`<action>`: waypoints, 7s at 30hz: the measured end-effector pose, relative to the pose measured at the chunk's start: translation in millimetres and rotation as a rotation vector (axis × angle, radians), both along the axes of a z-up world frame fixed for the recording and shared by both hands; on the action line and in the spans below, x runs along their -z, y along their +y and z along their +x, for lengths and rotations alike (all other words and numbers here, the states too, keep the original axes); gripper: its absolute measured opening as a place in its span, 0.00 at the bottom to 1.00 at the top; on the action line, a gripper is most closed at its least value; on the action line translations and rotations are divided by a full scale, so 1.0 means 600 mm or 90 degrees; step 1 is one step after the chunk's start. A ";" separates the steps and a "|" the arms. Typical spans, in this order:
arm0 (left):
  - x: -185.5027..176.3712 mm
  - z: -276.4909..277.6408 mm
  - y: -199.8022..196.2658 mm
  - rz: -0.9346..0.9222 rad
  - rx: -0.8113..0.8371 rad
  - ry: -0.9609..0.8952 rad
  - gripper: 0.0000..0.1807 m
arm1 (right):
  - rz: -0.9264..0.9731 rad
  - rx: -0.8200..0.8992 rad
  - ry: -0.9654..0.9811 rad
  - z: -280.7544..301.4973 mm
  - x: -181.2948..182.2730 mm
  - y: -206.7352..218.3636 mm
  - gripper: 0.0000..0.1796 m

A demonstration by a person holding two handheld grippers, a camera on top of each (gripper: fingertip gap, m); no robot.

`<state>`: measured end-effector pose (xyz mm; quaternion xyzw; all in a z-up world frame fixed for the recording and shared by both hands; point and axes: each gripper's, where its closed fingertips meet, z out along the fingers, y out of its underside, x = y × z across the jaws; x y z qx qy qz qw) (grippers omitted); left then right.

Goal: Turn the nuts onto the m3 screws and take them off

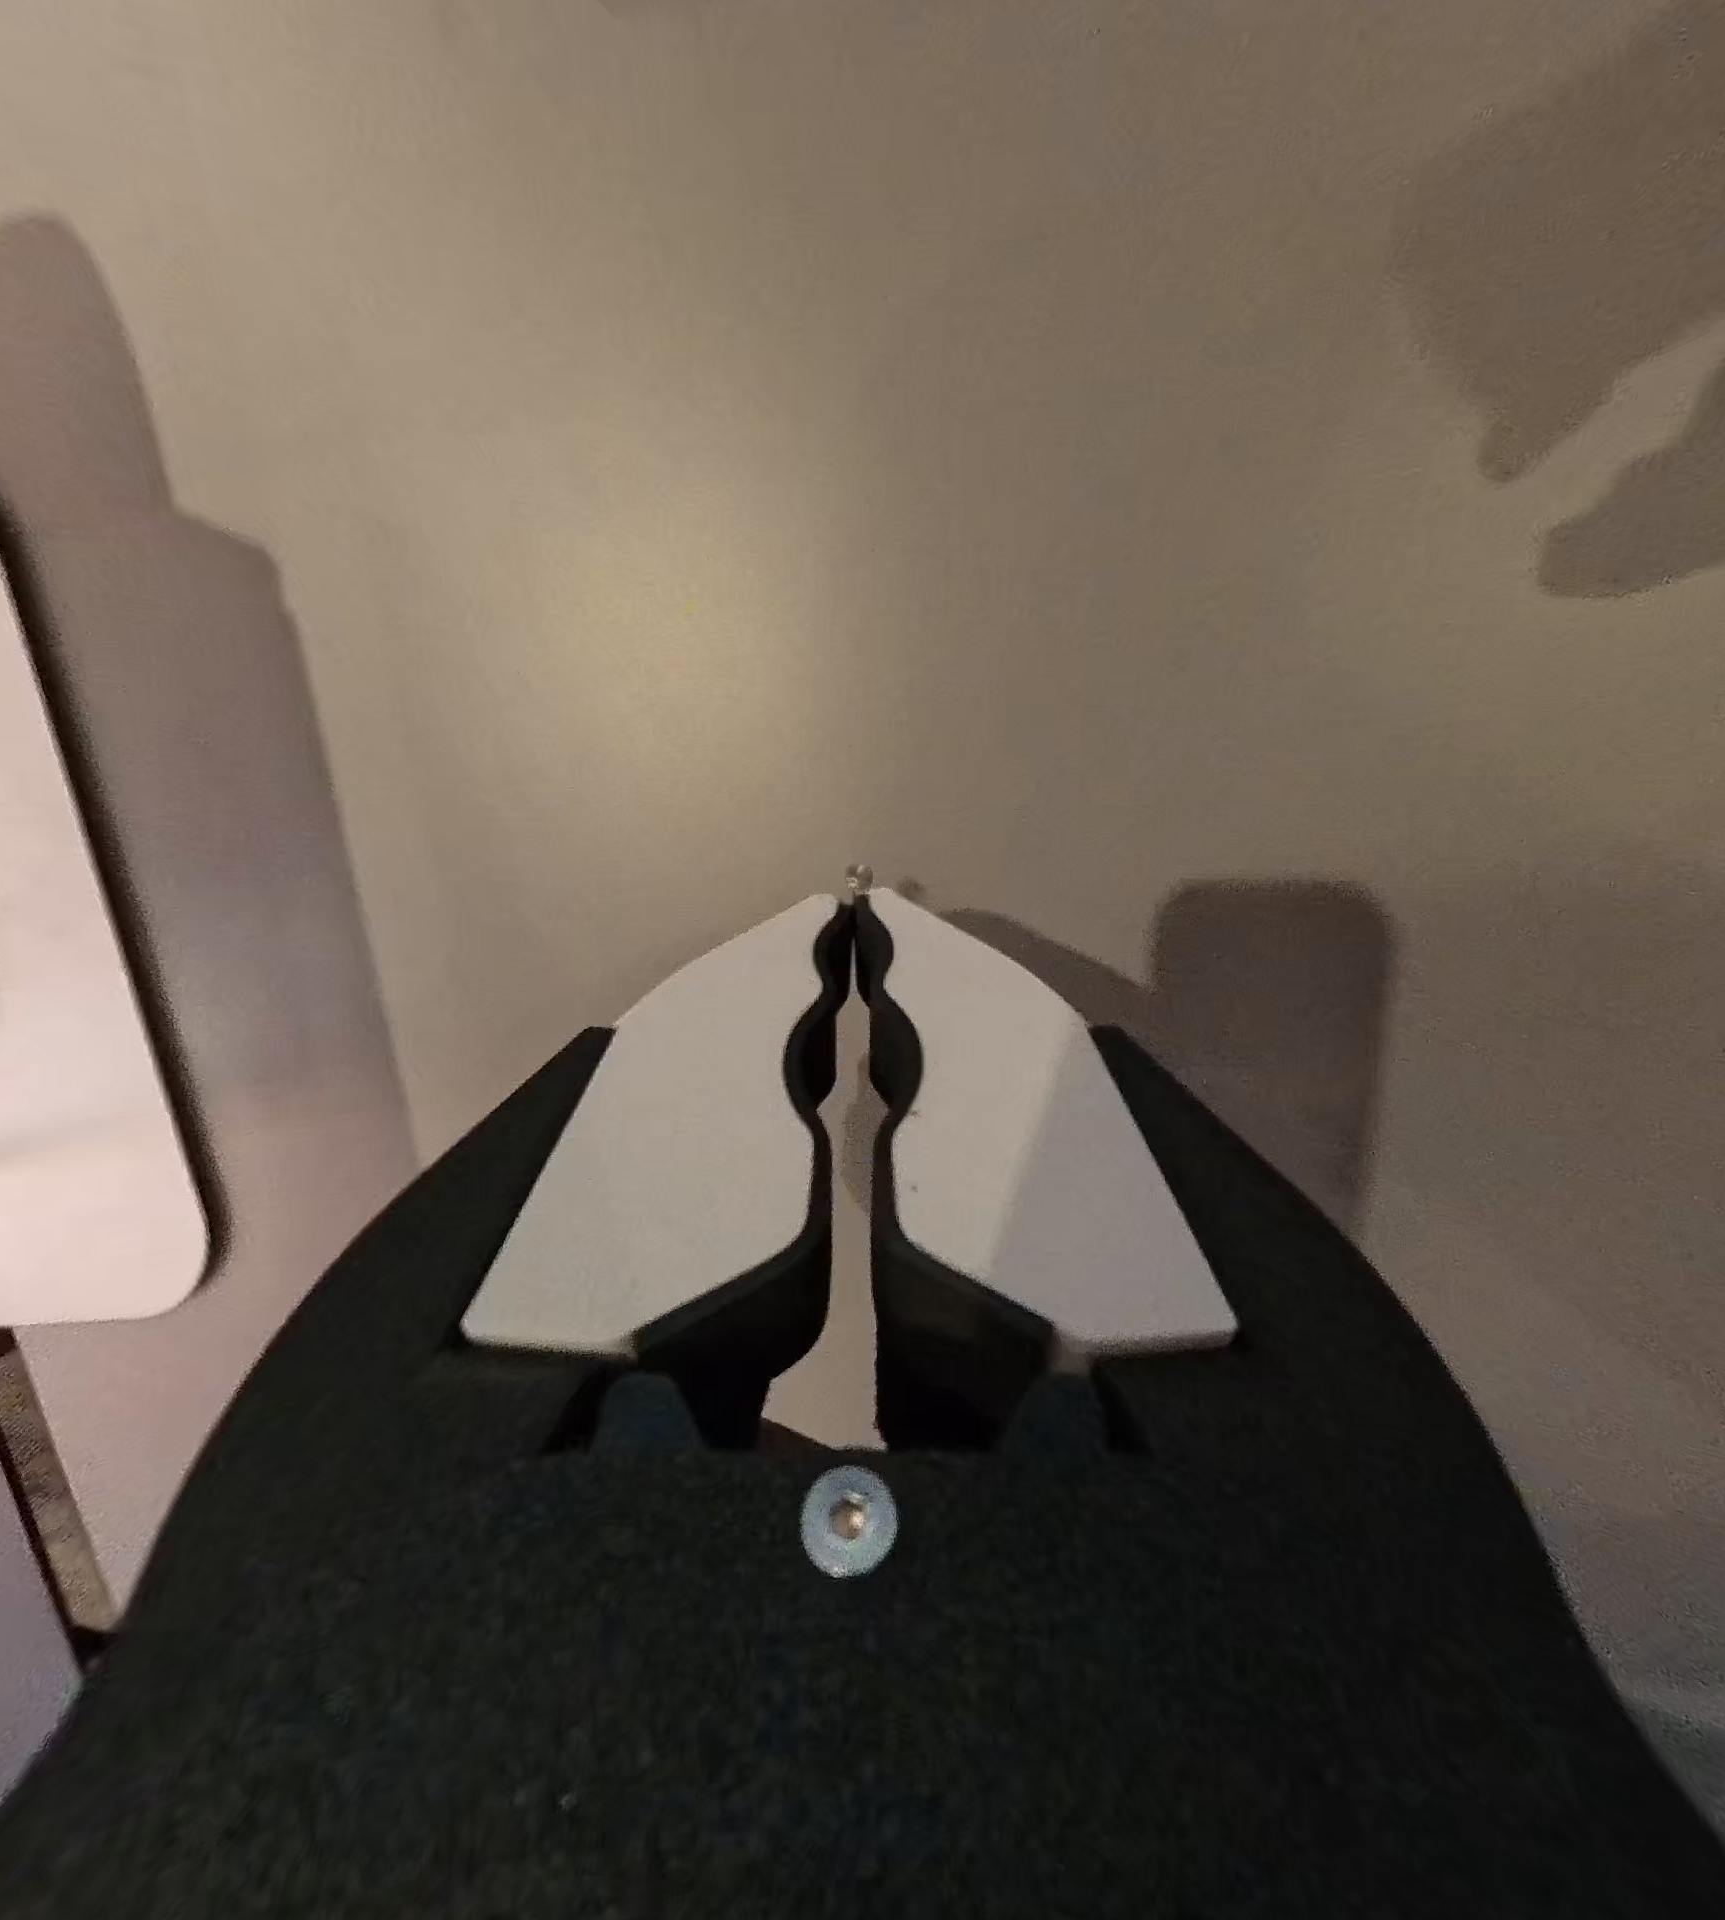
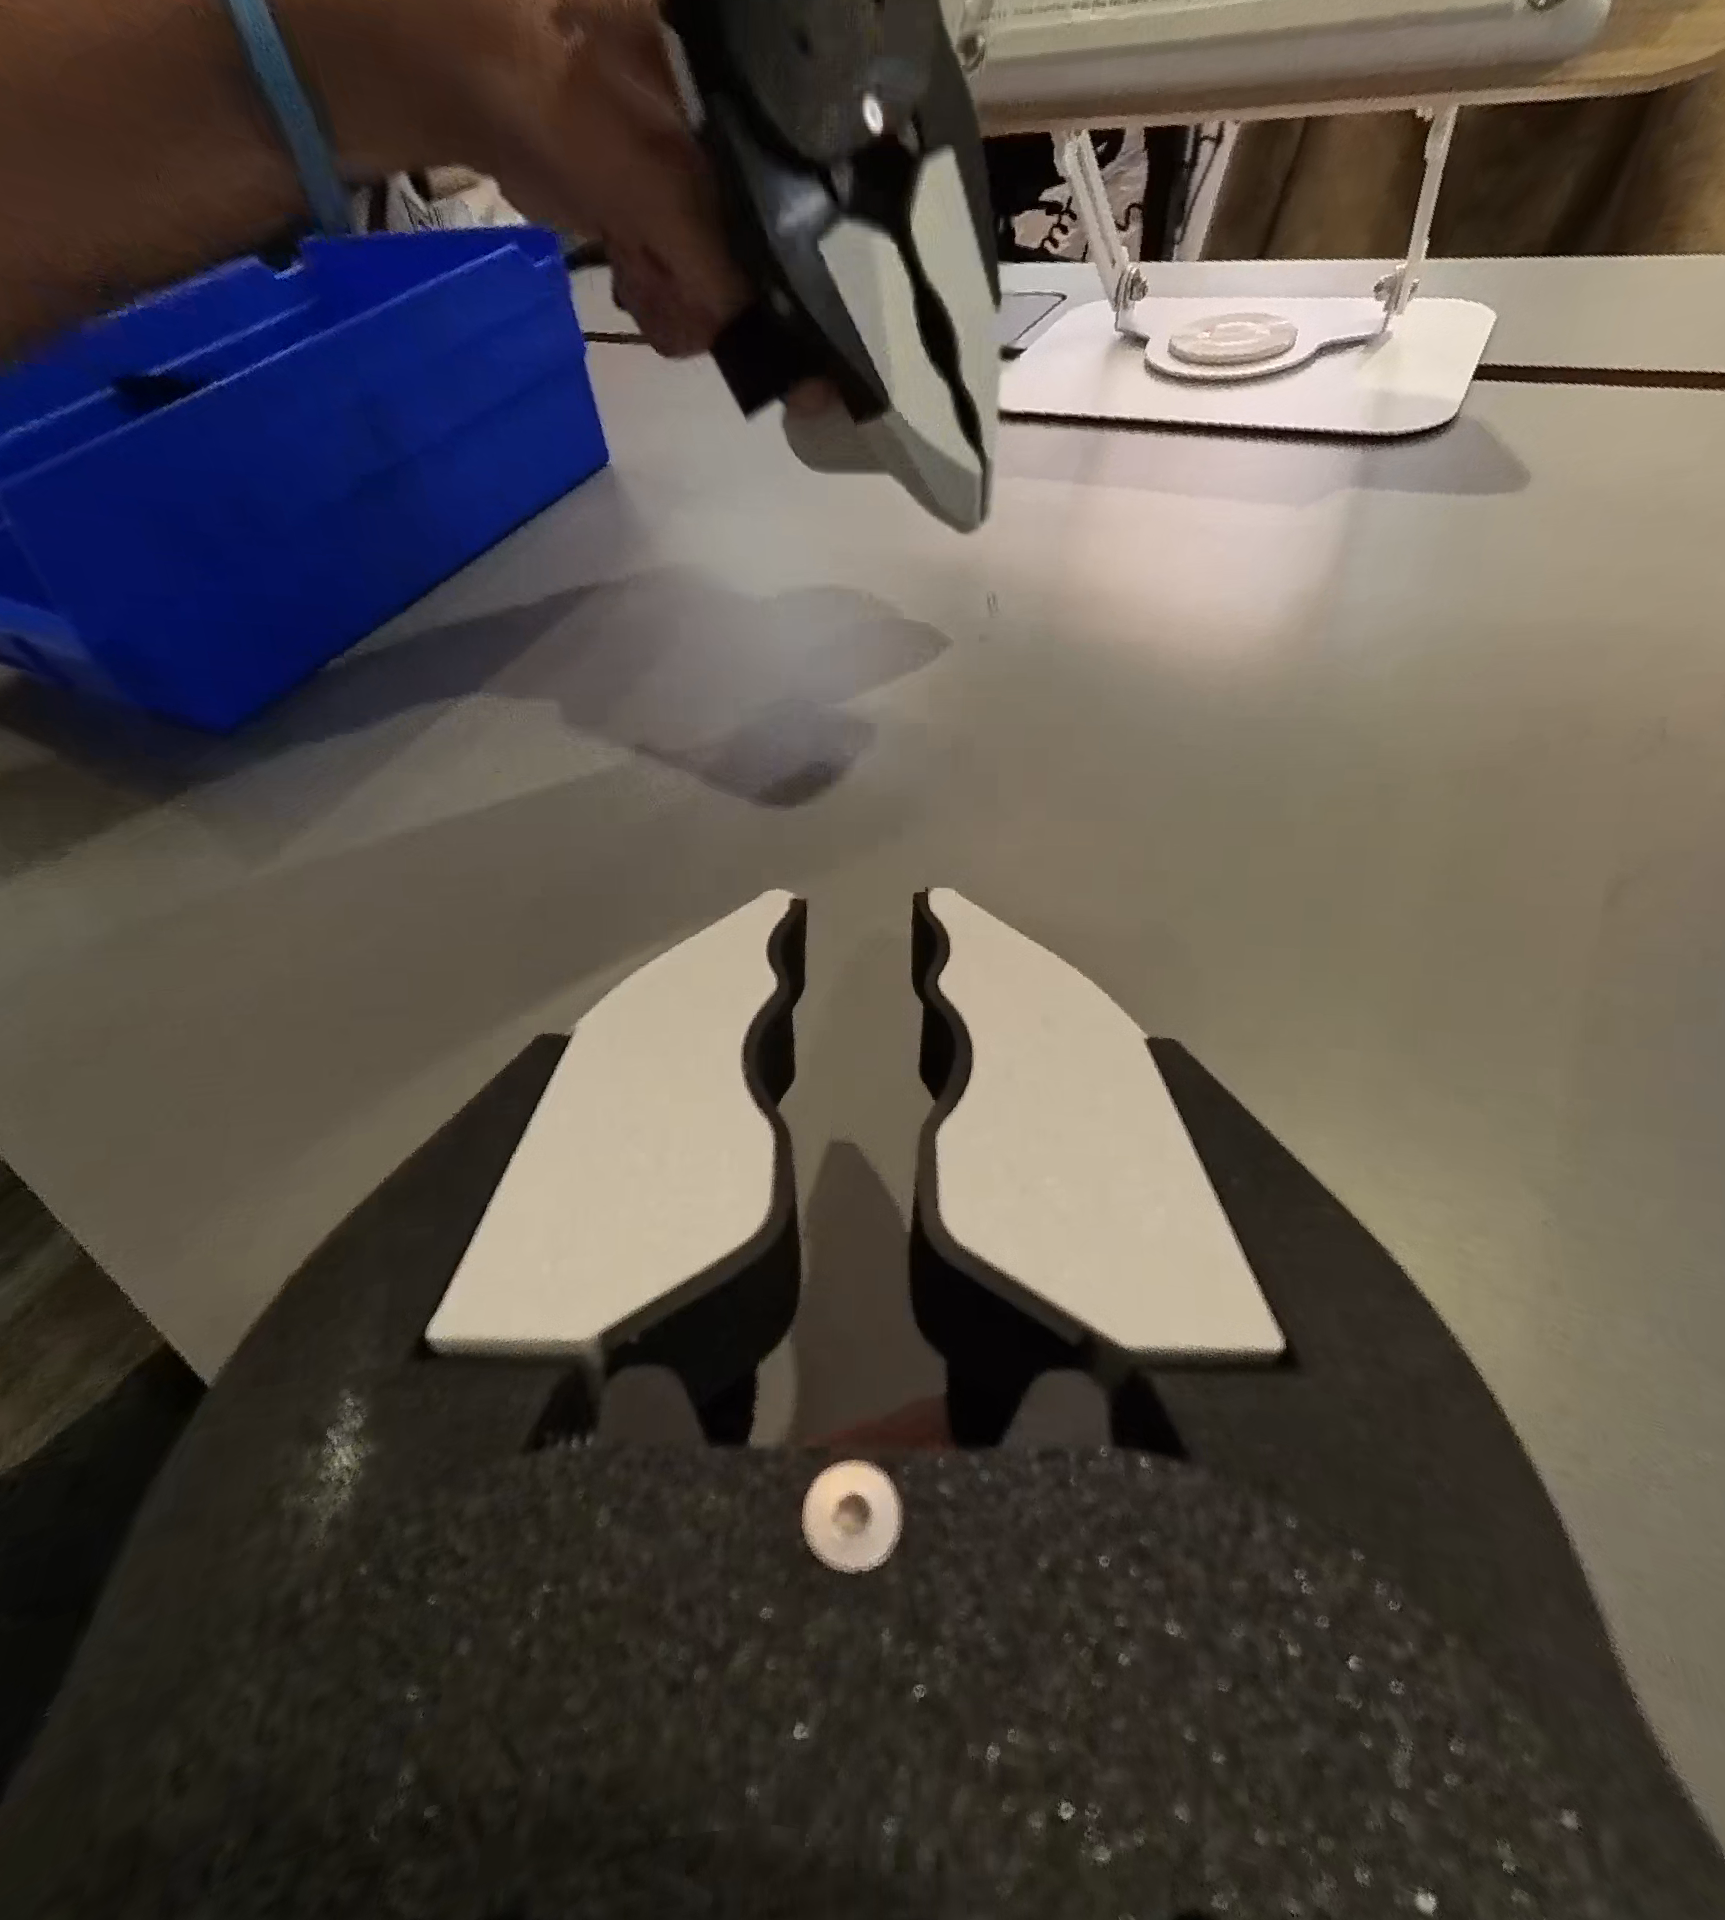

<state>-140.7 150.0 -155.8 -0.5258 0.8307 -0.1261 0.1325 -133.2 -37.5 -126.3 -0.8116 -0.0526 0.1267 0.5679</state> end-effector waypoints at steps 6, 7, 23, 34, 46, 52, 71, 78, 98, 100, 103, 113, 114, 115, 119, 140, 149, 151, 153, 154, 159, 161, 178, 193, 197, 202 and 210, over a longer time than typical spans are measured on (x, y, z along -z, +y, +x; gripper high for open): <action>0.025 0.019 0.010 0.005 0.001 0.017 0.00 | 0.020 -0.001 0.020 0.003 -0.008 -0.003 0.10; 0.026 0.019 0.011 0.005 0.000 0.018 0.00 | 0.018 -0.001 0.024 0.004 -0.008 -0.003 0.10; -0.175 -0.234 -0.071 0.043 -0.498 -0.427 0.15 | 0.010 -0.030 0.047 -0.003 -0.006 -0.004 0.10; -0.126 -0.527 -0.219 0.189 -0.947 -0.698 0.17 | 0.005 -0.022 0.024 -0.004 -0.003 -0.003 0.10; -0.097 -0.551 -0.251 0.108 -0.997 -0.725 0.19 | -0.016 -0.022 -0.015 -0.011 0.007 0.000 0.09; -0.190 -0.559 -0.155 0.143 -0.932 -0.626 0.21 | -0.008 -0.020 -0.011 -0.009 0.004 -0.001 0.09; -0.046 -0.459 0.283 -0.080 -1.003 -0.045 0.27 | -0.004 -0.039 -0.014 -0.017 0.003 -0.005 0.09; -0.011 -0.463 0.285 -0.131 -1.021 -0.005 0.26 | 0.003 -0.048 -0.014 -0.020 0.000 -0.007 0.09; 0.058 -0.488 0.282 -0.086 -1.043 0.116 0.37 | 0.003 -0.054 -0.001 -0.021 -0.001 -0.007 0.09; 0.059 -0.489 0.283 -0.094 -1.041 0.118 0.37 | 0.004 -0.054 0.002 -0.020 -0.001 -0.007 0.09; 0.060 -0.491 0.286 -0.096 -1.044 0.119 0.38 | 0.004 -0.052 0.006 -0.019 -0.002 -0.008 0.09; 0.055 -0.527 0.295 -0.056 -1.052 0.129 0.31 | -0.001 -0.058 0.014 -0.021 0.000 -0.010 0.09; 0.054 -0.521 0.295 -0.064 -1.041 0.119 0.31 | -0.001 -0.059 0.014 -0.021 0.000 -0.010 0.09; 0.052 -0.514 0.297 -0.069 -1.026 0.103 0.30 | 0.000 -0.059 0.015 -0.021 -0.001 -0.010 0.09; 0.040 -0.500 0.308 -0.030 -0.967 0.074 0.23 | 0.004 -0.056 0.021 -0.019 -0.003 -0.011 0.09; 0.058 -0.484 0.286 -0.048 -0.892 0.127 0.01 | 0.006 -0.058 0.041 -0.016 -0.005 -0.011 0.09; -0.091 -0.500 0.245 -0.062 -0.835 -0.030 0.01 | 0.015 -0.061 0.047 -0.016 -0.008 -0.013 0.09; -0.142 -0.493 0.216 -0.080 -0.788 -0.117 0.01 | 0.018 -0.060 0.048 -0.015 -0.010 -0.013 0.09; -0.187 -0.477 0.172 -0.101 -0.729 -0.208 0.01 | 0.019 -0.060 0.049 -0.015 -0.010 -0.013 0.09; -0.206 -0.466 0.147 -0.113 -0.701 -0.253 0.01 | 0.020 -0.060 0.049 -0.015 -0.011 -0.014 0.08; -0.260 -0.384 -0.011 -0.191 -0.554 -0.447 0.01 | 0.025 -0.059 0.050 -0.014 -0.012 -0.015 0.08; -0.252 -0.351 -0.067 -0.218 -0.522 -0.483 0.01 | 0.033 -0.058 0.048 -0.014 -0.015 -0.016 0.08; -0.247 -0.109 -0.301 -0.552 -0.205 -0.639 0.01 | 0.103 -0.419 0.201 -0.130 -0.167 -0.005 0.06; -0.219 -0.088 -0.316 -0.555 -0.190 -0.596 0.02 | 0.077 -0.431 0.177 -0.125 -0.139 0.004 0.01; -0.197 -0.105 -0.310 -0.459 -0.192 -0.529 0.09 | 0.045 -0.440 0.115 -0.112 -0.121 0.000 0.01; -0.176 -0.130 -0.300 -0.293 -0.142 -0.400 0.14 | -0.005 -0.451 0.019 -0.100 -0.096 -0.002 0.01; -0.193 -0.093 -0.318 -0.217 -0.025 -0.323 0.14 | -0.036 -0.475 -0.045 -0.117 -0.084 -0.012 0.01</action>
